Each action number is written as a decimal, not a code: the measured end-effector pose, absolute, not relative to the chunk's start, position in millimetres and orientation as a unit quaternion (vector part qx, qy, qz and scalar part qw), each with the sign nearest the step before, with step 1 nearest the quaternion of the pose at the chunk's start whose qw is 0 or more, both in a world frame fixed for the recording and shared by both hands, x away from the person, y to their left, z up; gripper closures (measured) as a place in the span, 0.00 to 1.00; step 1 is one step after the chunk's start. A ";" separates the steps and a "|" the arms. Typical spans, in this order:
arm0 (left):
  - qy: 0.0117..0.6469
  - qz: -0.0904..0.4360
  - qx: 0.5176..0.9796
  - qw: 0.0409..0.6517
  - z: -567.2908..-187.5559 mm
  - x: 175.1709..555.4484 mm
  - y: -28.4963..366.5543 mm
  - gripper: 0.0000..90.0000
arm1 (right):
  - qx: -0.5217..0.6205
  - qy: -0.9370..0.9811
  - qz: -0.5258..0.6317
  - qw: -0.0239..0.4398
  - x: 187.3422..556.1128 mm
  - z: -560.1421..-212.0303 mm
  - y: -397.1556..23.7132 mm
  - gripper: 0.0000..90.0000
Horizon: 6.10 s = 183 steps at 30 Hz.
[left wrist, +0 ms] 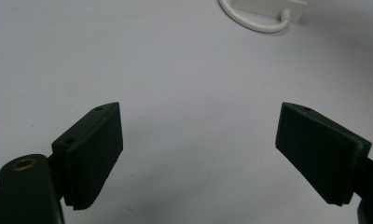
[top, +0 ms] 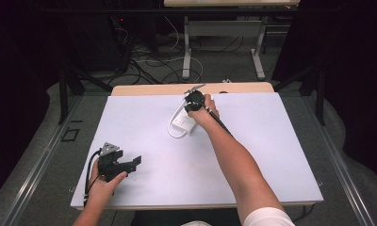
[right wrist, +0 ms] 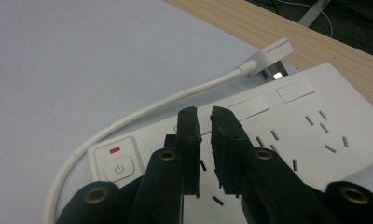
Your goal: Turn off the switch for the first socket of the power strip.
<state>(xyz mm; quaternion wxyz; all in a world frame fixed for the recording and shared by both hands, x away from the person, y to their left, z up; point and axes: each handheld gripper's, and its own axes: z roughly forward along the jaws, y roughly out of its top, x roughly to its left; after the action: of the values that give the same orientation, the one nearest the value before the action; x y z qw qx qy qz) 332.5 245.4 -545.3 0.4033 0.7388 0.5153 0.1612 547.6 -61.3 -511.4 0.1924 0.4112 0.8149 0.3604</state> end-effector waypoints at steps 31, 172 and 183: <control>0.521 0.169 0.733 0.403 -548.0 329.9 247.9 0.17 | 0.442 0.791 0.374 0.197 566.5 -536.5 -62.5 1.00; 0.509 0.168 0.742 0.403 -548.9 333.3 237.7 0.17 | 0.381 0.816 0.393 0.189 415.2 -496.2 -153.0 0.00; 0.510 0.167 0.742 0.401 -548.4 333.0 238.1 0.17 | 0.381 0.814 0.384 0.213 386.6 -508.2 -177.6 0.00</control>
<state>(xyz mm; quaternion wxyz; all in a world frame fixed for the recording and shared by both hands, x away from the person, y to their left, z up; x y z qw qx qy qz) 333.0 238.1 -548.4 0.4010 0.7420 0.5105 0.1674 386.6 -177.6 -508.2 0.2132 0.3810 0.8138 0.3837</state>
